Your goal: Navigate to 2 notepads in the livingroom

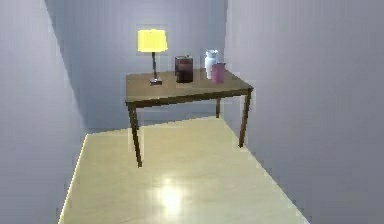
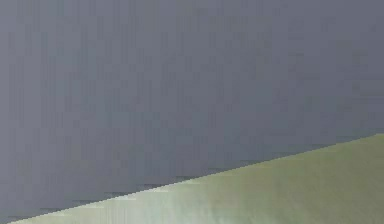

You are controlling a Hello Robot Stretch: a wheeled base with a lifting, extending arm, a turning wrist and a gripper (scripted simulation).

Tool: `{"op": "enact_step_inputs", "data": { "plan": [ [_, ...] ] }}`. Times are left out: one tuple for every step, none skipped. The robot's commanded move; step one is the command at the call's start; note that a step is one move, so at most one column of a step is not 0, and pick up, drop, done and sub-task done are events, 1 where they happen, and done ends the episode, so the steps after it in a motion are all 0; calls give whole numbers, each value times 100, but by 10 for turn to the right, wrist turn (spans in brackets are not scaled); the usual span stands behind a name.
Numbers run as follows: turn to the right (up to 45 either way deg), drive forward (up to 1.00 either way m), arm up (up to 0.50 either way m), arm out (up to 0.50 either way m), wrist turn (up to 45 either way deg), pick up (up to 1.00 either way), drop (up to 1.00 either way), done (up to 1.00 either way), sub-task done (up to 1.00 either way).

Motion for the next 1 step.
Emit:
{"op": "enact_step_inputs", "data": {
  "plan": [
    [0, 100, 0, 0, 0, 0, 0, 0, 0]
  ]
}}
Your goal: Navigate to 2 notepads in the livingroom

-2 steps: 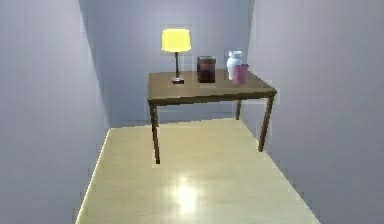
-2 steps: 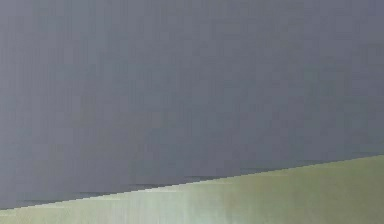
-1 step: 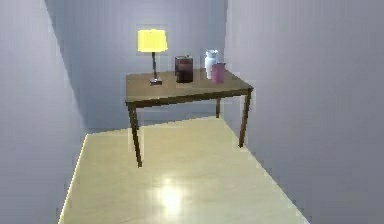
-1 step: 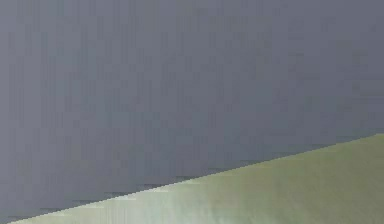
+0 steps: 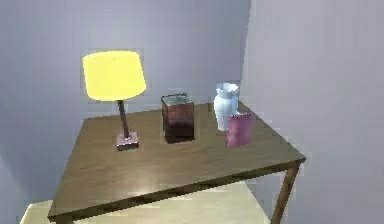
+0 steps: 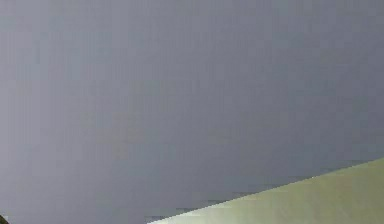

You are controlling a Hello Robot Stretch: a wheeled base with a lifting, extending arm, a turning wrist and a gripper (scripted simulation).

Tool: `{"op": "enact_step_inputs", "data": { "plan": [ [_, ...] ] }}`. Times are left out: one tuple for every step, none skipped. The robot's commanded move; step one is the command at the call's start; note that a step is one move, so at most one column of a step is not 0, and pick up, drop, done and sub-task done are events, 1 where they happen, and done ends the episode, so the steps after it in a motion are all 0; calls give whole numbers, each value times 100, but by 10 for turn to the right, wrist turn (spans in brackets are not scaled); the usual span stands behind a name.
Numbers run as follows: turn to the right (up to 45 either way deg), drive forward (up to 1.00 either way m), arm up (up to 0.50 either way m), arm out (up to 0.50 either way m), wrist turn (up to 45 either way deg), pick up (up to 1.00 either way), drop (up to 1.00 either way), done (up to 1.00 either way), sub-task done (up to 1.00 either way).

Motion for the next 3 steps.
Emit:
{"op": "enact_step_inputs", "data": {
  "plan": [
    [450, 0, 0, 0, 0, 0, 0, 0, 0],
    [60, 0, 0, 0, 0, 0, 0, 0, 0],
    [0, 5, 0, 0, 0, 0, 0, 0, 0]
  ]
}}
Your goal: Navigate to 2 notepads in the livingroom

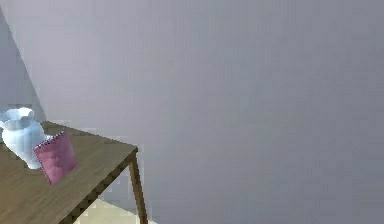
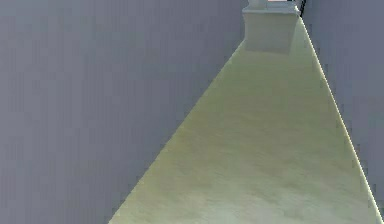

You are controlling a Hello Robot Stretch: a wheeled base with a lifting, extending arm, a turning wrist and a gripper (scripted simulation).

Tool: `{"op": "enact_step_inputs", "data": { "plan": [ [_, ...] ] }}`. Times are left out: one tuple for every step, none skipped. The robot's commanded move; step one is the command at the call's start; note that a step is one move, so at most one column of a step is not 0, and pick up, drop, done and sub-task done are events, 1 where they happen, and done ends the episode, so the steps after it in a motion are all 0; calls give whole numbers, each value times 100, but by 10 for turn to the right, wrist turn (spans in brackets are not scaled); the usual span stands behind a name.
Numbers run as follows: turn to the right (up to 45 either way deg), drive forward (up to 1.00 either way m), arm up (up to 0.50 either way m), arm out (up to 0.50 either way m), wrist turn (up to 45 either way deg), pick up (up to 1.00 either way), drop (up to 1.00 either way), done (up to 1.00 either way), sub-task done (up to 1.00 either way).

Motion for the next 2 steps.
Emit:
{"op": "enact_step_inputs", "data": {
  "plan": [
    [-360, 0, 0, 0, 0, 0, 0, 0, 0],
    [0, 0, 0, 0, 0, 0, 0, 100, 0]
  ]
}}
